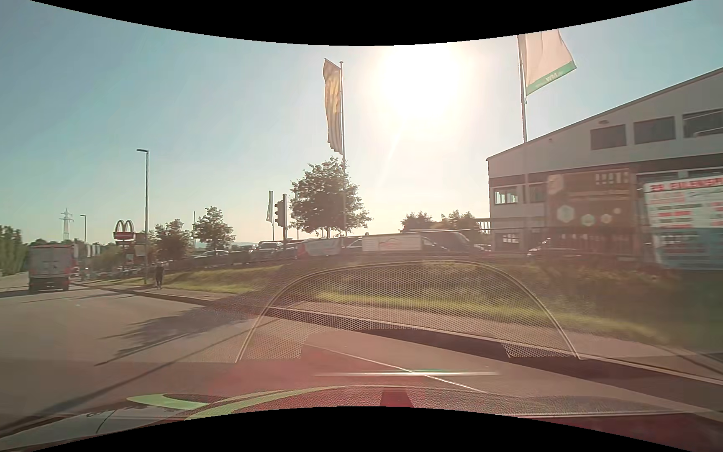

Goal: Follow the waypoints while adhering to traffic rules and regulations

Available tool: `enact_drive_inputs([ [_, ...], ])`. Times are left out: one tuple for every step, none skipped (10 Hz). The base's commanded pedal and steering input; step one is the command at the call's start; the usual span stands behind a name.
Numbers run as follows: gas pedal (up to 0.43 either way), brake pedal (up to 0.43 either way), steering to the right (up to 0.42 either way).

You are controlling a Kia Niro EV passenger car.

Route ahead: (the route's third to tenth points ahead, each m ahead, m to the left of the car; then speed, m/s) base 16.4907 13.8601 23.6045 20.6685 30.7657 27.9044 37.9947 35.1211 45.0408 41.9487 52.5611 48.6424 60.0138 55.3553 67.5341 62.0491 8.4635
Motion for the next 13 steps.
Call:
enact_drive_inputs([
  [0.138,0.0,-0.322],
  [0.138,0.0,-0.322],
  [0.15,0.0,-0.322],
  [0.169,0.0,-0.32],
  [0.169,0.0,-0.309],
  [0.169,0.0,-0.293],
  [0.169,0.0,-0.274],
  [0.177,0.0,-0.257],
  [0.177,0.0,-0.23],
  [0.177,0.0,-0.201],
  [0.197,0.0,-0.175],
  [0.197,0.0,-0.154],
  [0.197,0.0,-0.126],
])
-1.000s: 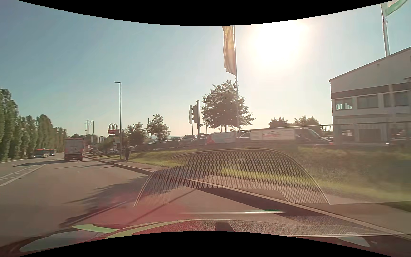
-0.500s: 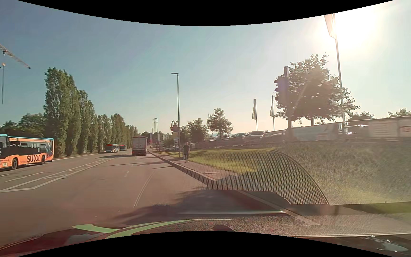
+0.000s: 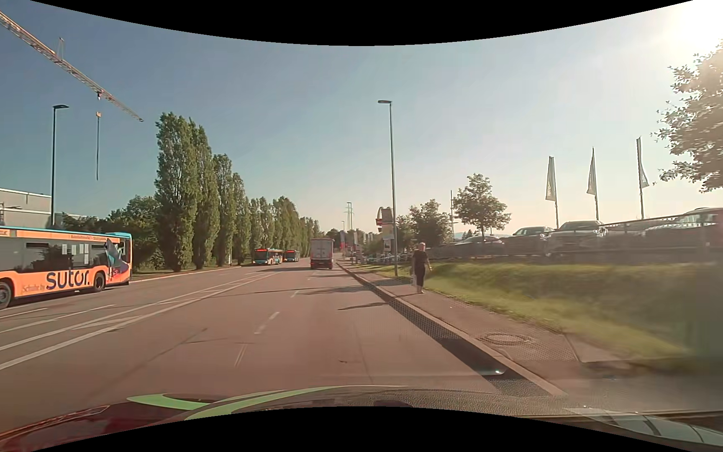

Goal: Follow the waypoints while adhering to traffic rules and regulations

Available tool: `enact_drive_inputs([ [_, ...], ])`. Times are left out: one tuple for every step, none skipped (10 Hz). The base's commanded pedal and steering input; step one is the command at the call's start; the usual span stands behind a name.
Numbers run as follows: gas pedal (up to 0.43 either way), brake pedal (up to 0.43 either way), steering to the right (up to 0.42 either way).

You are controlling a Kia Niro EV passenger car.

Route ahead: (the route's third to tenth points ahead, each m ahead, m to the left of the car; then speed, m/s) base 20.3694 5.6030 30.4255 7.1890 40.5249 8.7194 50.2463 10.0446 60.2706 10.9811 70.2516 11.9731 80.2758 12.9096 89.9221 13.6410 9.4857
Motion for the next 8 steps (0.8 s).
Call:
enact_drive_inputs([
  [0.209,0.0,-0.099],
  [0.22,0.0,-0.076],
  [0.22,0.0,-0.054],
  [0.22,0.0,-0.035],
  [0.228,0.0,-0.021],
  [0.228,0.0,-0.01],
  [0.228,0.0,-0.004],
  [0.24,0.0,-0.003],
])
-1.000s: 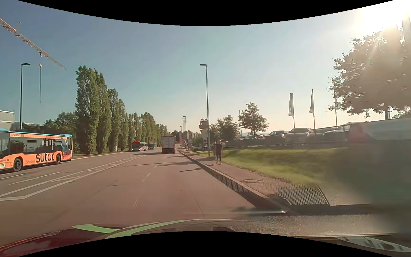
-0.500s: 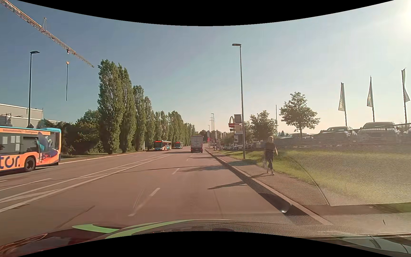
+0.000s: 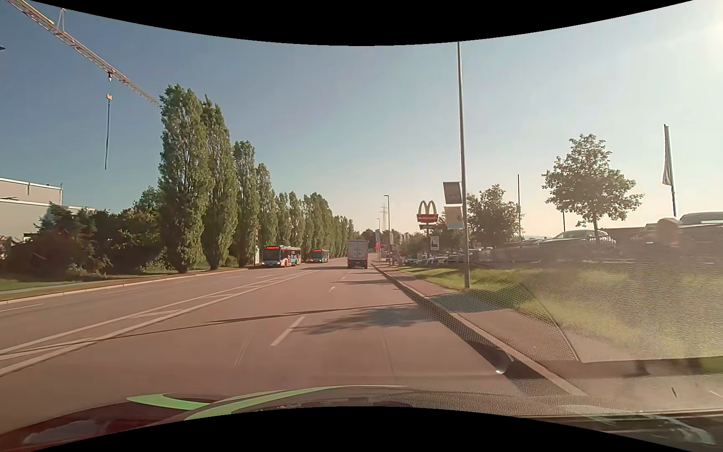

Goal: Follow the waypoints while adhering to traffic rules and regulations

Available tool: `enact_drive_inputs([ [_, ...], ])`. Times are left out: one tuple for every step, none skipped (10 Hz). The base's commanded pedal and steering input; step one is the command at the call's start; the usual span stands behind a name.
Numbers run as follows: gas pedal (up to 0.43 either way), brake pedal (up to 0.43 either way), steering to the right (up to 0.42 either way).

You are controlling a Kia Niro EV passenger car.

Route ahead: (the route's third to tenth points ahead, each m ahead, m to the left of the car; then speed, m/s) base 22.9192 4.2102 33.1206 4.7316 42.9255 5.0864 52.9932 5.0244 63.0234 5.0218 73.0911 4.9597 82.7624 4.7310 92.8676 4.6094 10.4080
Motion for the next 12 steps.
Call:
enact_drive_inputs([
  [0.24,0.0,-0.003],
  [0.24,0.0,-0.003],
  [0.248,0.0,-0.003],
  [0.248,0.0,-0.003],
  [0.248,0.0,-0.003],
  [0.248,0.0,-0.003],
  [0.248,0.0,-0.003],
  [0.248,0.0,-0.003],
  [0.248,0.0,-0.003],
  [0.24,0.0,-0.003],
  [0.189,0.0,-0.003],
  [0.118,0.0,-0.004],
])
